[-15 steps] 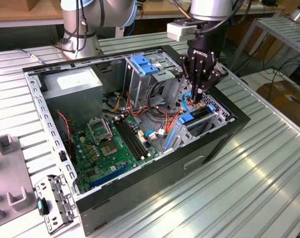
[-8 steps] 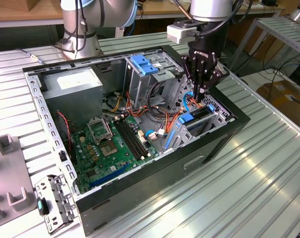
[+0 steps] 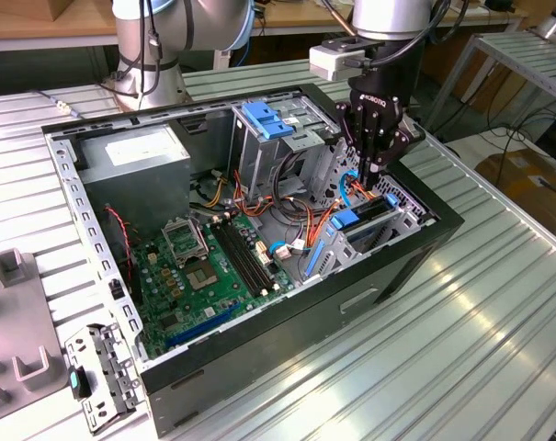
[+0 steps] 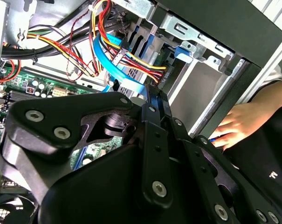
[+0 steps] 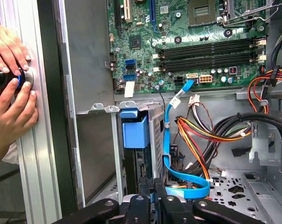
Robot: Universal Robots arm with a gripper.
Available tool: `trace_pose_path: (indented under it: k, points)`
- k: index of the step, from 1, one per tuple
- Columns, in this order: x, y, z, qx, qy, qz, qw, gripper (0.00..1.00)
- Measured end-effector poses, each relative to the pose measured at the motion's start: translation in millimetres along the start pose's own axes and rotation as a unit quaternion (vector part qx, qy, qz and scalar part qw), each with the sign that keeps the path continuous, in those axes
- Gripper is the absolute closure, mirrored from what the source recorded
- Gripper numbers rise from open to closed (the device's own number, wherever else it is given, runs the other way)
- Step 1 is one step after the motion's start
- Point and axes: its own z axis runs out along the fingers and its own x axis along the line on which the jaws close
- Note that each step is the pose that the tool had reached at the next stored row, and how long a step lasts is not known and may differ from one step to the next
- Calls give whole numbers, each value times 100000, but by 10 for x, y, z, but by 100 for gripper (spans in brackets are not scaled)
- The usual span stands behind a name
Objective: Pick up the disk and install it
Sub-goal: 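Insert the second disk wire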
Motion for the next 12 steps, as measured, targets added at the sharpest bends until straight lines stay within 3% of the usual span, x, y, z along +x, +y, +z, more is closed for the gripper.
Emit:
trace_pose_path:
  k: [12]
  points:
    - [0,0,0,38,-3,11,100000,84]
